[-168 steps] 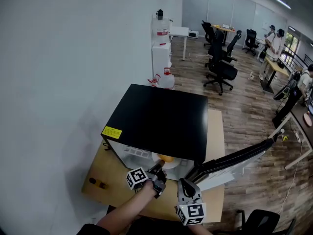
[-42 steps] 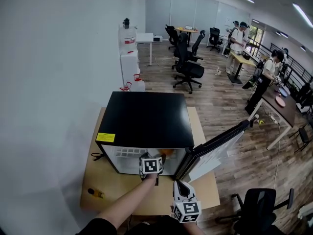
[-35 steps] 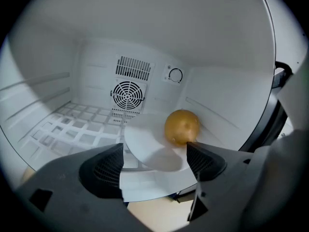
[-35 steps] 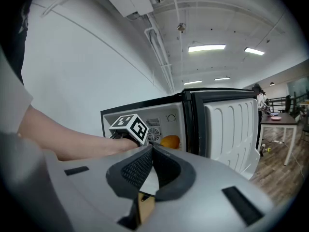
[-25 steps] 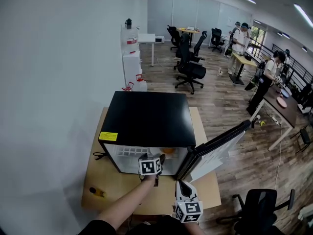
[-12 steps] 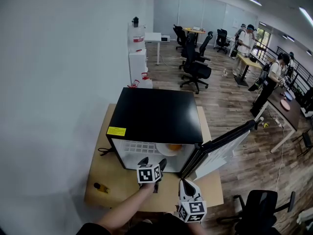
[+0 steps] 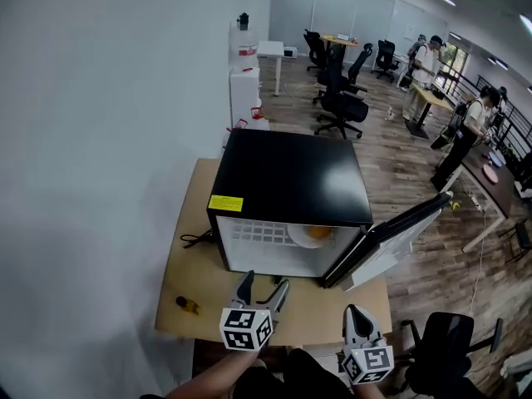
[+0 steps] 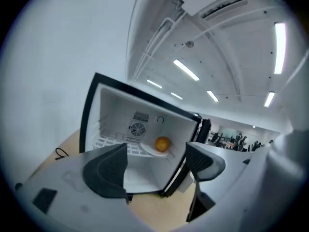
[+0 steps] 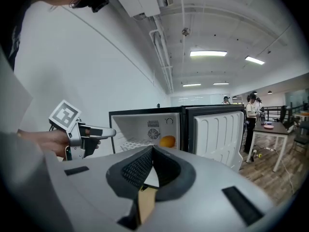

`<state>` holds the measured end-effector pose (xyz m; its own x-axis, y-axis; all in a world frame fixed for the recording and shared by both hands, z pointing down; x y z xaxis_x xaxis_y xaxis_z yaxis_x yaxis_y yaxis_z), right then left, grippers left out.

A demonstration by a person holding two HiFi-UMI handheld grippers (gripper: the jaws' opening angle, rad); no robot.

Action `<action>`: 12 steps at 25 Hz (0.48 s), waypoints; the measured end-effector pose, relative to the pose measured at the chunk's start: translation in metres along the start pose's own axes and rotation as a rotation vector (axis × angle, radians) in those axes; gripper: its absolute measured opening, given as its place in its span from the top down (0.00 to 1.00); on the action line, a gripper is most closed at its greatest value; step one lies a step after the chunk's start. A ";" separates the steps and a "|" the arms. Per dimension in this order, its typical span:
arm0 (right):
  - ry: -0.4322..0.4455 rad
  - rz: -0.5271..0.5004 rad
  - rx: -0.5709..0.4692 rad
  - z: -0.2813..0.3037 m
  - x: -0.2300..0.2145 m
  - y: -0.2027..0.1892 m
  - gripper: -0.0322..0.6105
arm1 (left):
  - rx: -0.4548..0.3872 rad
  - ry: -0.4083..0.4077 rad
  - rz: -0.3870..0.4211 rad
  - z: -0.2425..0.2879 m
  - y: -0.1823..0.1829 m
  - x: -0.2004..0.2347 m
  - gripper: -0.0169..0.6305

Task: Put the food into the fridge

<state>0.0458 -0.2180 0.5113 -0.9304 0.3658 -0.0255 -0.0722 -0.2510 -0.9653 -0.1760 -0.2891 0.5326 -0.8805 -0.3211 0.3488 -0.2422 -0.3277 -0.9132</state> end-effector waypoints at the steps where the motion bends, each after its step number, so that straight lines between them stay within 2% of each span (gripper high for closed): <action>1: -0.003 -0.008 0.004 -0.005 0.001 -0.002 0.86 | -0.042 -0.001 0.000 -0.013 0.002 -0.004 0.40; 4: -0.011 -0.029 0.039 -0.020 0.003 -0.013 0.86 | -0.087 -0.028 -0.035 -0.044 -0.008 -0.024 0.40; 8: 0.009 -0.032 0.061 -0.037 0.010 -0.022 0.86 | -0.045 -0.059 -0.093 -0.076 -0.035 -0.052 0.40; 12: 0.054 -0.029 0.042 -0.043 0.012 -0.020 0.86 | -0.048 -0.021 -0.009 -0.096 -0.046 -0.073 0.41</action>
<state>0.0512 -0.1696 0.5185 -0.9071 0.4207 -0.0132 -0.1146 -0.2771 -0.9540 -0.1394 -0.1652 0.5287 -0.8696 -0.3367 0.3610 -0.2698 -0.2883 -0.9187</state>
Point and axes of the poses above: the fingertips, and each gripper's own axes: z forward along the fingers, x to its left, y out of its top, the point moved 3 cm from there along -z, backward along the fingers, and after that the axes turned 1 degree about x, right-handed, at the moved point
